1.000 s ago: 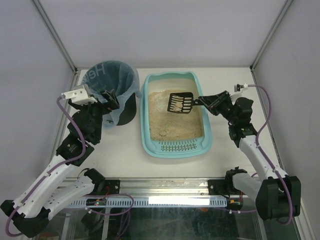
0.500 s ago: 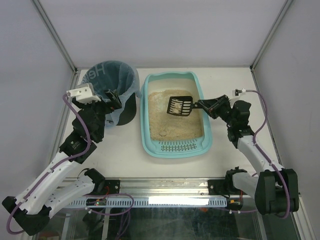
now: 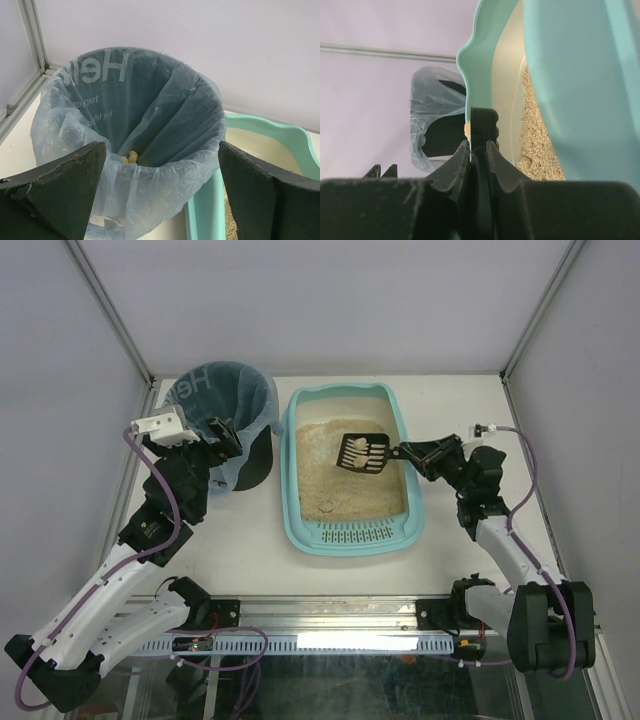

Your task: Clean the litter box

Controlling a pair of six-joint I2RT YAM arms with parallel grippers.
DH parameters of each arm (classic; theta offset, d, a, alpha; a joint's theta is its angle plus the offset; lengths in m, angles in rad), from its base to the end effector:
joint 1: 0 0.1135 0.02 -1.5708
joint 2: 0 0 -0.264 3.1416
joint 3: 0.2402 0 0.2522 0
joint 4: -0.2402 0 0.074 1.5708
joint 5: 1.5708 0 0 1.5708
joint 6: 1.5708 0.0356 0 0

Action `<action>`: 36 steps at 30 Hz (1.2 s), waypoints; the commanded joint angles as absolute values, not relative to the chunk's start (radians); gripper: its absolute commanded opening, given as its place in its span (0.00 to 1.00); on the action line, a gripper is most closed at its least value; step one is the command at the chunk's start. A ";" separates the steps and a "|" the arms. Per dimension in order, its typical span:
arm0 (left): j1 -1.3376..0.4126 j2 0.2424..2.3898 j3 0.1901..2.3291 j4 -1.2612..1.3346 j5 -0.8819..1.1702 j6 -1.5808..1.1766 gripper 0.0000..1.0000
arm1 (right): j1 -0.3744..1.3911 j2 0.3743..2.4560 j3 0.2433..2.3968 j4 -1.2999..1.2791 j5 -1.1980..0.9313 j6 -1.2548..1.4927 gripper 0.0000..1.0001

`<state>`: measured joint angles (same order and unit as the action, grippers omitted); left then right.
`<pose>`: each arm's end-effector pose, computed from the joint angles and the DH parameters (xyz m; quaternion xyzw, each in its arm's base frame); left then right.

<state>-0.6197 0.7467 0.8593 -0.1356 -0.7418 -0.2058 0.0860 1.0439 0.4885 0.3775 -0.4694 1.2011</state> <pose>0.1468 -0.0752 0.3777 -0.1110 0.7044 -0.0238 0.7007 0.2289 0.0359 0.2448 0.2682 0.7120 0.5171 0.3921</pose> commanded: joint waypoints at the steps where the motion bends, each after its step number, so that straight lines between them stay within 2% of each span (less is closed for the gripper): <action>1: -0.607 0.742 0.871 -0.110 -0.719 -0.220 0.99 | 0.138 1.075 0.583 0.456 -0.533 1.168 0.00; 4: -0.604 0.745 0.873 -0.115 -0.725 -0.217 0.99 | 0.059 1.000 0.512 0.433 -0.425 1.231 0.00; 7: -0.603 0.726 0.871 -0.115 -0.736 -0.224 0.99 | 0.123 1.070 0.609 0.432 -0.523 1.180 0.00; 14: -0.590 0.694 0.870 -0.117 -0.774 -0.229 0.99 | 0.185 1.089 0.805 0.270 -0.384 1.165 0.00; 28: -0.566 0.615 0.851 -0.114 -0.961 -0.250 0.99 | 0.538 1.555 1.533 0.133 -0.139 0.907 0.00; 36: -0.553 0.616 0.850 -0.115 -0.963 -0.248 0.99 | 0.648 1.857 1.933 0.060 -0.176 0.526 0.00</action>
<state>-0.5671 0.6159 0.8509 -0.1417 -0.9432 -0.2459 0.6125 1.7676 1.7565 0.0551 -0.1638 0.7860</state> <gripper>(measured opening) 0.990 0.166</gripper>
